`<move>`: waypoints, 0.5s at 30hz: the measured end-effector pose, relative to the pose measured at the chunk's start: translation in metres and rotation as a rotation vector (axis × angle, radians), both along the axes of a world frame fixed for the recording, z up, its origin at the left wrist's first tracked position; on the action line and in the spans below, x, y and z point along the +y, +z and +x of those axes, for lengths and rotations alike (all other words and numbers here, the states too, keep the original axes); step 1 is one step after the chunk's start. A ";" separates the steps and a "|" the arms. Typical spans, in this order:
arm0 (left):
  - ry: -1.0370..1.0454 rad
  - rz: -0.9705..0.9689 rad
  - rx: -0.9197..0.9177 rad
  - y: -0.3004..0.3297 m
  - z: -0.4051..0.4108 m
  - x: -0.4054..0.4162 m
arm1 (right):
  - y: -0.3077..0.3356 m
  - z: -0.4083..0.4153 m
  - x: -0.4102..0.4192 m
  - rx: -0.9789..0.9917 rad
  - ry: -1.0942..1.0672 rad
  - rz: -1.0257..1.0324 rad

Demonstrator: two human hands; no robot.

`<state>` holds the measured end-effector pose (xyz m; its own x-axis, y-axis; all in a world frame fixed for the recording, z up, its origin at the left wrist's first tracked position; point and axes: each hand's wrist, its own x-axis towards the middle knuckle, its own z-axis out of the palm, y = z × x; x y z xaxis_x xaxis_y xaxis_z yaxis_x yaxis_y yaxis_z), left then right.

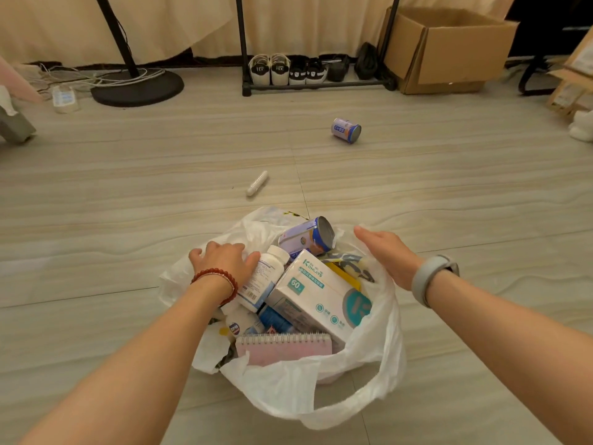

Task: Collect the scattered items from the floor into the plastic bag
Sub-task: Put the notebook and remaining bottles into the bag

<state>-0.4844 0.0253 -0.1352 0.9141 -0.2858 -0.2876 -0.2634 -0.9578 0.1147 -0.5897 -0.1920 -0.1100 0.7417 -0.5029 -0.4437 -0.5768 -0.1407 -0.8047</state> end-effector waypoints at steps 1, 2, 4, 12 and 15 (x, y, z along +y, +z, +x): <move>0.007 -0.027 -0.006 -0.002 0.001 -0.001 | -0.002 0.007 0.001 0.032 -0.023 0.018; 0.038 -0.077 0.011 -0.003 0.002 -0.004 | -0.003 0.012 0.002 0.076 -0.025 0.016; 0.140 -0.225 0.069 -0.003 0.004 -0.009 | -0.004 0.020 0.004 0.130 -0.022 -0.037; 0.390 -0.959 -0.123 0.033 0.023 -0.026 | -0.004 0.024 -0.001 -0.052 -0.075 -0.370; 0.383 -1.102 -0.241 0.062 0.030 -0.023 | 0.014 0.031 -0.004 -0.162 -0.150 -0.447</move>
<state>-0.4547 0.0021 -0.0727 0.9907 0.0319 0.1323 -0.1091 -0.3955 0.9120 -0.5588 -0.1963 -0.0956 0.6879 -0.7244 -0.0453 -0.4900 -0.4174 -0.7653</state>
